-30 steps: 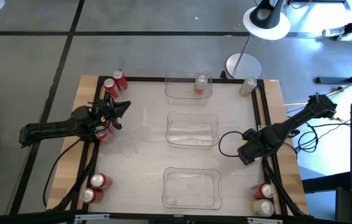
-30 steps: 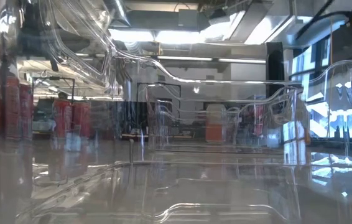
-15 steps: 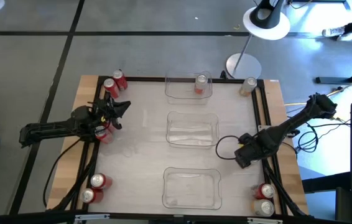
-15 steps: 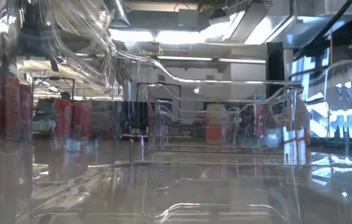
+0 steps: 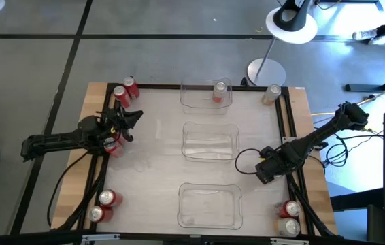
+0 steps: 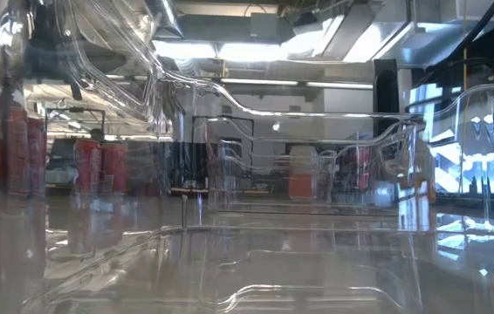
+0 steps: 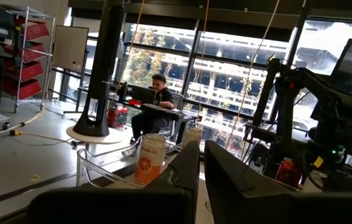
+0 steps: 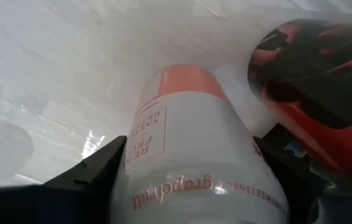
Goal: Sort soda cans
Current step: Put the orange white soda can into the top transparent bin
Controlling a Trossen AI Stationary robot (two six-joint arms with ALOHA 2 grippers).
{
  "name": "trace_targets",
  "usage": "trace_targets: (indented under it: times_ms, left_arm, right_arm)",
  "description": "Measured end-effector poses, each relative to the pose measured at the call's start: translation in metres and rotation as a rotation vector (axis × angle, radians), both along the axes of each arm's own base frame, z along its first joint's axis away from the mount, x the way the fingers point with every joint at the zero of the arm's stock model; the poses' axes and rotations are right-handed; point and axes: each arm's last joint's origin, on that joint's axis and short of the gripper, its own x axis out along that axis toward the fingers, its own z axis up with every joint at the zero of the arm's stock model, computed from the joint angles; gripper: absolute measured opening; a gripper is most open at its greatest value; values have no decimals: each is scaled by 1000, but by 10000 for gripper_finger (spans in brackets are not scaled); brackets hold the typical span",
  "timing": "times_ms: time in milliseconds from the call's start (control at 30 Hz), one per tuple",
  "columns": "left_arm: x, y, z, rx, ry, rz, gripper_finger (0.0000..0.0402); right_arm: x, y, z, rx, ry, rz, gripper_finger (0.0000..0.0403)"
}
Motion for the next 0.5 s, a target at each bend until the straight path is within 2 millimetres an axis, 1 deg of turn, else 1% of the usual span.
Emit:
trace_targets:
  times_ms: [167,300,500]
  left_arm:
    - [0,0,0,0,0,-1,17]
    - [0,0,0,0,0,-1,17]
    - [0,0,0,0,0,0,17]
  right_arm:
    - [1,0,5,-13,-9,26,281]
    - [8,4,18,-1,-82,56,281]
    - [19,5,41,-68,-226,117,284]
